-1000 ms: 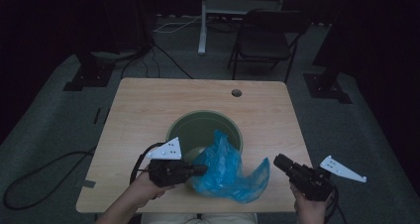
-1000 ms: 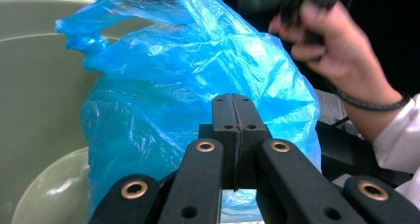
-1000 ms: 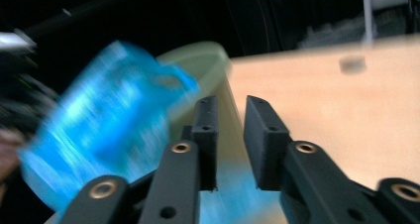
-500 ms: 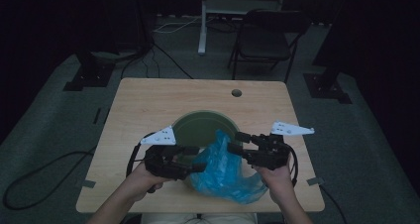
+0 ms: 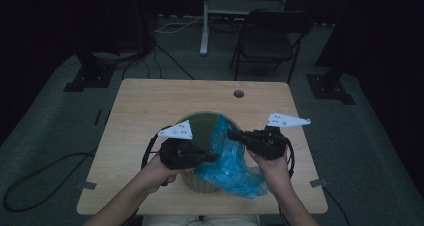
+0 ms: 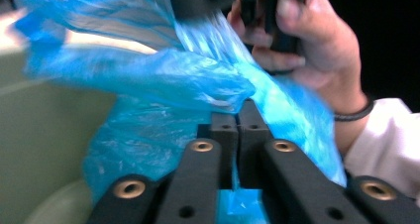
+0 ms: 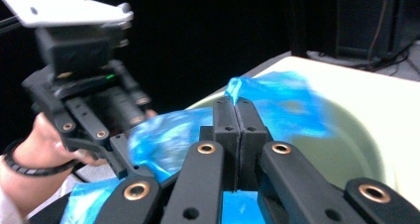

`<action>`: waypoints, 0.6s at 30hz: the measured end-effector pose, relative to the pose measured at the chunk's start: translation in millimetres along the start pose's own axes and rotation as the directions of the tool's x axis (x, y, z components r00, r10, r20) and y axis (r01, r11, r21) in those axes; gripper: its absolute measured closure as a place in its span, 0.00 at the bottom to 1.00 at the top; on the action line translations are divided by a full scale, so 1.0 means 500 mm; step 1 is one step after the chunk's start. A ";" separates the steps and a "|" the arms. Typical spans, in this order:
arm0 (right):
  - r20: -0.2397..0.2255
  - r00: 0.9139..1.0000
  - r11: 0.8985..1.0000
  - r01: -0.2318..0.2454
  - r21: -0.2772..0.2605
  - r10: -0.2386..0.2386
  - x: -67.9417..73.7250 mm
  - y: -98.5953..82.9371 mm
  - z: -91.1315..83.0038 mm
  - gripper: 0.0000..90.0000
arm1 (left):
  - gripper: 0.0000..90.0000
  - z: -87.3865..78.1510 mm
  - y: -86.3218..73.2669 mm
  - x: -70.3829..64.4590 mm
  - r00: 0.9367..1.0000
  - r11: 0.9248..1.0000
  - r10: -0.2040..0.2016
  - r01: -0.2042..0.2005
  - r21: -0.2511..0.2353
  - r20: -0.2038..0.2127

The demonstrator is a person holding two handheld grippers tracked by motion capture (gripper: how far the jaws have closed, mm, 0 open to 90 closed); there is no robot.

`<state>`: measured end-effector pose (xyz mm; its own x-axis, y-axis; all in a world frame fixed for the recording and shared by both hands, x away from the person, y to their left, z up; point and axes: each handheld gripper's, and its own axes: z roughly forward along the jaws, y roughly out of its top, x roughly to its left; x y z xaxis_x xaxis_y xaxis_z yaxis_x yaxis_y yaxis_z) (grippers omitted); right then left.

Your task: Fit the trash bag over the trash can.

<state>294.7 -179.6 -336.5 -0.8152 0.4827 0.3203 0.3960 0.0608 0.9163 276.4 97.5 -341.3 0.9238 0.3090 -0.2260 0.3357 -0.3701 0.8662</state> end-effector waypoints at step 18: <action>0.233 0.972 0.996 -0.019 -0.091 0.039 -0.122 0.075 -0.011 1.00 | 1.00 -0.171 -0.053 0.032 0.964 0.996 -0.002 -0.022 -0.086 -0.267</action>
<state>356.8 -211.7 -320.5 -0.6782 0.6747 0.2913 0.3709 -0.0280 0.9283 266.5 187.1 -329.7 0.8402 0.5328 -0.1007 0.2986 -0.2997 0.9061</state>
